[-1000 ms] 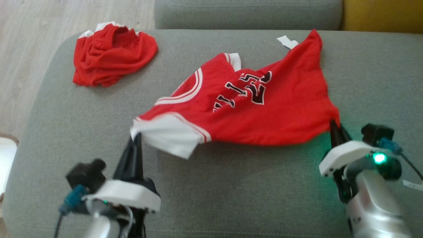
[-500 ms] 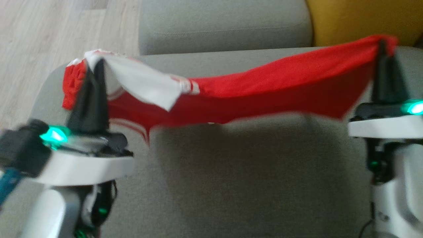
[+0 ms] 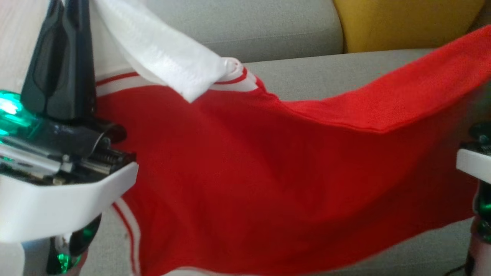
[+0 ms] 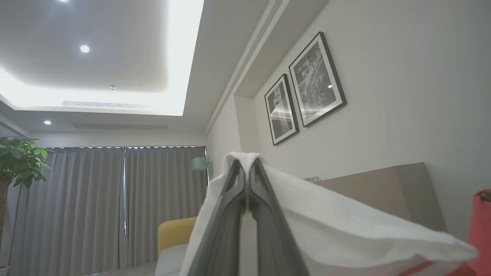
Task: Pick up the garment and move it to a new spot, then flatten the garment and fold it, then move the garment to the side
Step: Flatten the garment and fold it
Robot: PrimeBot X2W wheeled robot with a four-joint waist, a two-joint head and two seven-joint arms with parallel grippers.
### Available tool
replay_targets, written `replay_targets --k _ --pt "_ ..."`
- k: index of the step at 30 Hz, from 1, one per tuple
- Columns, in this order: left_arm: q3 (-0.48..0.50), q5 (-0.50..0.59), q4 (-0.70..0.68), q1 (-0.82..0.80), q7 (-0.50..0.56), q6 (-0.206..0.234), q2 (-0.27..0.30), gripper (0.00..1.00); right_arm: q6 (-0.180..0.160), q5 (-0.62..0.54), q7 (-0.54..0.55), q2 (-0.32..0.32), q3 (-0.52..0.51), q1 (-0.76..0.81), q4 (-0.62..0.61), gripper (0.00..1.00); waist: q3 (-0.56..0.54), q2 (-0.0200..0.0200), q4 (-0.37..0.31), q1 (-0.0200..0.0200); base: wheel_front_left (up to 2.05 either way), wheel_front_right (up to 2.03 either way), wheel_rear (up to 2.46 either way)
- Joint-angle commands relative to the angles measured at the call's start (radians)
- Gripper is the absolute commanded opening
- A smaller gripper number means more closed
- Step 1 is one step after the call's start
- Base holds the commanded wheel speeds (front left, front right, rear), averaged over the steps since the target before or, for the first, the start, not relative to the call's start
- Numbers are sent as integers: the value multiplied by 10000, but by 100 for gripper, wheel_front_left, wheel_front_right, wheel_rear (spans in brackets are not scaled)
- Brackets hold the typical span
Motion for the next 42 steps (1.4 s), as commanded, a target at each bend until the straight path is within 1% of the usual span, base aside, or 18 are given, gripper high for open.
replay_targets --k 1,3,5,9,11,14,17,19,21,23,25,28,29,32,34,37,42 --pt "431 69 -259 -632 119 -4 330 0 65 -43 142 -7 206 -182 -407 0 55 0 -31 0 0 0 0" --pt "393 -74 -90 -885 288 -43 287 0 65 -84 343 -6 223 -146 -435 0 218 0 -54 0 0 0 0" --pt "379 -344 321 -1073 363 -105 190 0 65 31 439 -5 390 -319 -146 0 382 0 -50 0 0 0 0" --pt "448 -743 1708 -1912 300 -441 140 0 65 143 510 -108 694 -1402 1210 0 984 0 -14 0 0 0 0" --pt "394 -771 2630 -2663 212 -721 159 0 65 103 435 -260 783 -2330 2195 0 1365 0 32 0 0 0 0" --pt "206 -635 4220 -4211 8 -1149 84 0 65 -75 67 -393 784 -4123 3917 0 1960 0 110 0 0 0 0" --pt "-194 -36 6061 -6233 -282 -1594 35 0 65 -564 -479 -515 607 -6255 5801 0 2686 0 223 0 0 0 0" --pt "-422 436 7465 -7588 -628 -1732 -96 0 65 -1071 -988 -539 432 -7698 7095 0 3086 0 267 0 0 0 0" --pt "-584 760 8787 -8751 -1129 -1784 -354 0 65 -1593 -1530 -449 136 -8906 8286 0 3409 0 328 0 0 0 0" --pt "-669 911 9855 -9596 -1662 -1737 -704 0 65 -2112 -1965 -340 -111 -9786 9335 0 3721 0 395 0 0 0 0" --pt "-790 983 10731 -10094 -2202 -1739 -1041 0 65 -2534 -2232 -238 -317 -10334 10293 0 4020 0 462 0 0 0 0" --pt "-970 901 11760 -10224 -2701 -1890 -1451 0 65 -2994 -2414 -125 -602 -10648 11614 0 4540 0 529 0 0 0 0" --pt "-970 901 11760 -10224 -2701 -1890 -1451 0 65 -2994 -2414 -125 -602 -10648 11614 0 4540 0 529 0 0 0 0" --pt "-1078 743 12374 -9753 -3028 -2074 -1701 0 65 -3321 -2565 -61 -809 -10474 12766 0 4946 0 590 0 0 0 0" --pt "-1009 542 12516 -9291 -3148 -2183 -1807 0 65 -3410 -2661 -38 -862 -10291 13388 0 5162 0 615 0 0 0 0" --pt "-874 317 12352 -8491 -3220 -2334 -1872 0 65 -3453 -2772 -23 -922 -10030 14007 0 5313 0 647 0 0 0 0" --pt "-413 108 11171 -6944 -3234 -2478 -1818 0 65 -3301 -2828 -11 -764 -9613 14602 0 5249 0 624 0 0 0 0"
